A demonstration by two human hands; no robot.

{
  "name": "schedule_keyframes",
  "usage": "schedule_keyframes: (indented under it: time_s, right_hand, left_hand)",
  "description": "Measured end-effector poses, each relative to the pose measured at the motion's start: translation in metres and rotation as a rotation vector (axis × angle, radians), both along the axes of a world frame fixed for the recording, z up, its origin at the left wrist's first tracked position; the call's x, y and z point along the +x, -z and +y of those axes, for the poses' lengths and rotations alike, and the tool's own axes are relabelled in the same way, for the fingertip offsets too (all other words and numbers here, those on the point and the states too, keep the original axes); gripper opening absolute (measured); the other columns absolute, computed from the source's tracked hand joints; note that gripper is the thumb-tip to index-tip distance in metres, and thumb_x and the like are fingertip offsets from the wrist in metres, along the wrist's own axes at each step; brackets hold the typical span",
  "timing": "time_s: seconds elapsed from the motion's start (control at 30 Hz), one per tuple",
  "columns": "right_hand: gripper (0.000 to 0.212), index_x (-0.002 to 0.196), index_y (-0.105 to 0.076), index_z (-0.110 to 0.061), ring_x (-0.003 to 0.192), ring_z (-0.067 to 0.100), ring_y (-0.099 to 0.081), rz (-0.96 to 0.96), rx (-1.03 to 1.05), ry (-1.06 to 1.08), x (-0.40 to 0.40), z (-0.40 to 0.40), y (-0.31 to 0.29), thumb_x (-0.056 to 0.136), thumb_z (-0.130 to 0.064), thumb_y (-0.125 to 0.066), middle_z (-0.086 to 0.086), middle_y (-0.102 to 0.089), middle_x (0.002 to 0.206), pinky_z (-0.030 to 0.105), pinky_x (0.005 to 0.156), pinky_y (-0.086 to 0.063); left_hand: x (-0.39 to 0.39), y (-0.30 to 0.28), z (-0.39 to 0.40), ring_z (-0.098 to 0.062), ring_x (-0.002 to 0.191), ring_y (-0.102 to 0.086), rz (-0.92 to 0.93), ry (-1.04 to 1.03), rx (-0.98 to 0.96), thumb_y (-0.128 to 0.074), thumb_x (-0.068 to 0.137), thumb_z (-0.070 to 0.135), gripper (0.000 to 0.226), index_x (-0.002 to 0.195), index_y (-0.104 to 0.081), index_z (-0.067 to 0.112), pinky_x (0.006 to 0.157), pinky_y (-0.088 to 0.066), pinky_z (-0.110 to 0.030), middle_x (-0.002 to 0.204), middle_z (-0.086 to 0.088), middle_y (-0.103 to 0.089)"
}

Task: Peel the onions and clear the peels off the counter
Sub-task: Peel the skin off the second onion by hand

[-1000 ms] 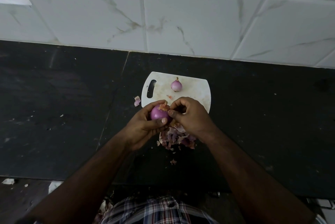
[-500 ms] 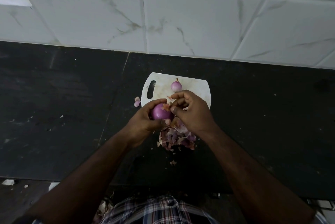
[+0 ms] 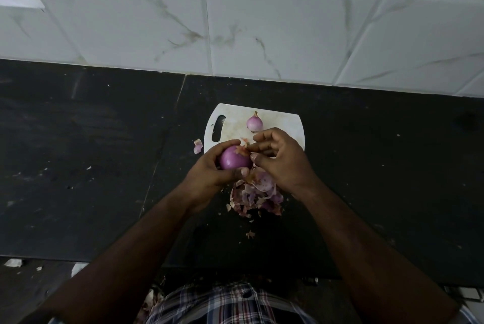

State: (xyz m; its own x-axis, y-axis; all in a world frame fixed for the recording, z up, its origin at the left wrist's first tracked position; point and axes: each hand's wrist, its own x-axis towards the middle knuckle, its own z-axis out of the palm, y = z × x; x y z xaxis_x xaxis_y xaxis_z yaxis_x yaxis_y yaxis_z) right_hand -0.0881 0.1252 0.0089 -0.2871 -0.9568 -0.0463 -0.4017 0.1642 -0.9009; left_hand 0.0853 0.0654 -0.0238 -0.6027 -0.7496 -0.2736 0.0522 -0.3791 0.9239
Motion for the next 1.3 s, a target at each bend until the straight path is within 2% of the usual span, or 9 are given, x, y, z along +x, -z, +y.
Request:
schedule_keyframes:
  time_s: [0.2,0.3,0.47,0.6,0.73,0.83,0.97,1.13,1.3]
  right_hand:
    - [0.033,0.106,-0.061,-0.025,0.082,0.002,-0.068,0.063,-0.093,-0.034,0.002,0.002,-0.010,0.081,-0.009,-0.077,-0.008,-0.072,0.084,0.017,0.076,-0.053]
    - [0.029,0.106,-0.058,-0.026,0.080,0.004,-0.065,0.144,-0.102,-0.112,0.001,0.002,-0.020,0.085,-0.011,-0.071,-0.007,-0.070,0.084,0.011,0.068,-0.048]
    - [0.025,0.107,-0.048,-0.023,0.075,0.008,-0.056,0.358,-0.109,-0.230,0.010,0.000,-0.028,0.089,-0.006,-0.054,-0.001,-0.055,0.093,0.018,0.063,-0.043]
    - [0.022,0.106,-0.047,-0.025,0.073,0.000,-0.053,0.262,-0.074,-0.217,0.019,0.003,-0.025,0.094,-0.007,-0.052,-0.016,-0.050,0.081,0.015,0.065,-0.040]
    - [0.023,0.100,-0.052,-0.030,0.069,0.003,-0.060,0.031,-0.078,-0.061,0.011,0.001,-0.023,0.091,-0.010,-0.060,-0.009,-0.062,0.081,0.028,0.070,-0.054]
    - [0.022,0.099,-0.056,-0.026,0.083,0.010,-0.067,0.032,-0.055,0.014,-0.001,-0.001,-0.021,0.086,-0.015,-0.069,-0.006,-0.069,0.095,0.040,0.081,-0.058]
    - [0.033,0.103,-0.060,-0.023,0.084,0.003,-0.068,0.065,-0.019,0.014,0.005,0.001,-0.022,0.079,-0.027,-0.081,-0.008,-0.071,0.095,0.026,0.077,-0.057]
    - [0.020,0.092,-0.061,-0.024,0.075,0.007,-0.068,0.199,-0.035,0.130,0.018,0.001,-0.020,0.080,-0.016,-0.074,-0.004,-0.071,0.079,0.029,0.071,-0.056]
    - [0.026,0.100,-0.061,-0.010,0.061,0.023,-0.063,-0.405,0.070,0.189,0.020,-0.002,-0.029,0.081,-0.005,-0.077,0.014,-0.070,0.073,0.039,0.064,-0.056]
  left_hand:
    - [0.002,0.002,0.000,-0.030,0.105,-0.070,0.309,0.049,0.283,-0.069,0.074,-0.014,0.063,0.130,-0.061,0.014,0.079,-0.061,-0.033,0.131,-0.016,-0.061]
    - [0.002,0.002,-0.002,-0.030,0.109,-0.068,0.312,0.100,0.274,-0.066,0.074,-0.015,0.067,0.135,-0.058,0.012,0.088,-0.060,-0.037,0.132,-0.016,-0.061]
    - [-0.001,0.003,-0.004,-0.034,0.119,-0.062,0.314,0.094,0.223,-0.070,0.075,-0.013,0.072,0.142,-0.053,0.009,0.097,-0.057,-0.046,0.142,-0.021,-0.053]
    - [-0.005,0.005,-0.005,-0.037,0.121,-0.062,0.174,0.008,0.079,-0.079,0.072,-0.006,0.074,0.139,-0.055,0.014,0.090,-0.059,-0.044,0.141,-0.021,-0.054]
    - [-0.004,-0.003,0.000,-0.027,0.111,-0.067,0.090,-0.076,0.036,-0.085,0.064,0.001,0.080,0.137,-0.055,0.016,0.086,-0.061,-0.042,0.133,-0.012,-0.058]
    - [-0.004,-0.006,0.002,-0.025,0.112,-0.065,0.035,-0.090,-0.010,-0.084,0.061,0.004,0.082,0.136,-0.056,0.019,0.081,-0.060,-0.033,0.135,-0.007,-0.054]
    - [-0.006,-0.005,0.003,-0.024,0.115,-0.063,-0.026,-0.091,-0.085,-0.086,0.066,0.001,0.079,0.136,-0.056,0.020,0.087,-0.060,-0.038,0.132,-0.004,-0.056]
    - [-0.013,-0.004,0.003,-0.005,0.105,-0.062,-0.222,-0.123,-0.381,-0.090,0.070,0.007,0.078,0.138,-0.053,0.020,0.084,-0.057,-0.021,0.120,0.019,-0.055]
    - [-0.012,0.000,-0.003,-0.007,0.112,-0.062,-0.317,-0.089,-0.517,-0.092,0.069,0.016,0.081,0.139,-0.052,0.025,0.094,-0.056,-0.029,0.121,0.022,-0.056]
